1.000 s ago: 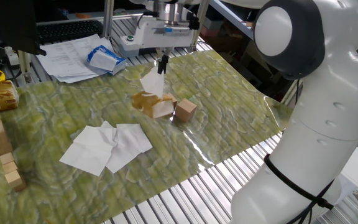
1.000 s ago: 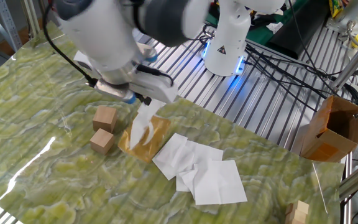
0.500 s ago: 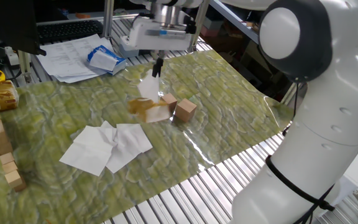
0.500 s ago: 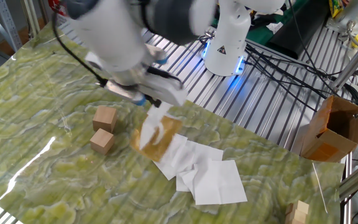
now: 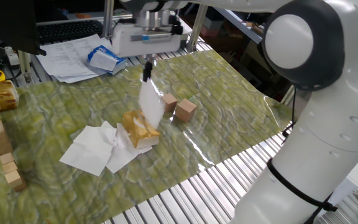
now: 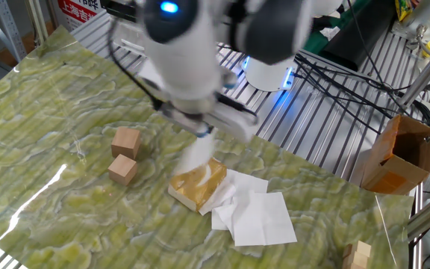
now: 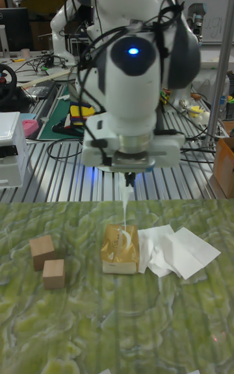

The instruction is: Pull out a napkin

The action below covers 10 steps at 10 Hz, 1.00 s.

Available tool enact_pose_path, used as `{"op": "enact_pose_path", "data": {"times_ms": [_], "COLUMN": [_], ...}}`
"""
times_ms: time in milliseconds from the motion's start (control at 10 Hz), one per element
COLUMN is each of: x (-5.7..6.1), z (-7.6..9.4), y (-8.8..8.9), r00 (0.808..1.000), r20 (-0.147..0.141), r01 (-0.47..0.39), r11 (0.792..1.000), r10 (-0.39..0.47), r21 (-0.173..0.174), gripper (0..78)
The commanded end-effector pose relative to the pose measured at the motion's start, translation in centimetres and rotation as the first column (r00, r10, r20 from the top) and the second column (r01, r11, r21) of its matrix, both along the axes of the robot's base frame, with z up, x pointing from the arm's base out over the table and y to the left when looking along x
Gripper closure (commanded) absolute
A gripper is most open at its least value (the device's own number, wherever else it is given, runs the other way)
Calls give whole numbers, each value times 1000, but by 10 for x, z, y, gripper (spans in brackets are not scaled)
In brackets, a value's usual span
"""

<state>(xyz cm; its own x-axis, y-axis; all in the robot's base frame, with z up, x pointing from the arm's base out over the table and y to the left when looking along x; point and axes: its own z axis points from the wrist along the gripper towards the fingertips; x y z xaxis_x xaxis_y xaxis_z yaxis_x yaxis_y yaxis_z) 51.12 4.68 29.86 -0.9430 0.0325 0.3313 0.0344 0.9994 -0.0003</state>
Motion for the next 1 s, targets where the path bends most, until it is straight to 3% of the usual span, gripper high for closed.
{"op": "enact_pose_path", "data": {"times_ms": [100,400,500,600,1000], "x": [-13,-14,-13,-12,-6], "z": [5,4,0,-1,-6], "y": [52,56,61,63,63], "r00": [998,997,995,994,988], "r20": [-21,-19,-18,-18,2], "r01": [51,66,99,104,151], "r11": [989,988,989,989,979], "r10": [-55,-69,-102,-107,-152], "r21": [-141,-136,-109,-106,-138], "gripper": [764,764,764,764,764]}}
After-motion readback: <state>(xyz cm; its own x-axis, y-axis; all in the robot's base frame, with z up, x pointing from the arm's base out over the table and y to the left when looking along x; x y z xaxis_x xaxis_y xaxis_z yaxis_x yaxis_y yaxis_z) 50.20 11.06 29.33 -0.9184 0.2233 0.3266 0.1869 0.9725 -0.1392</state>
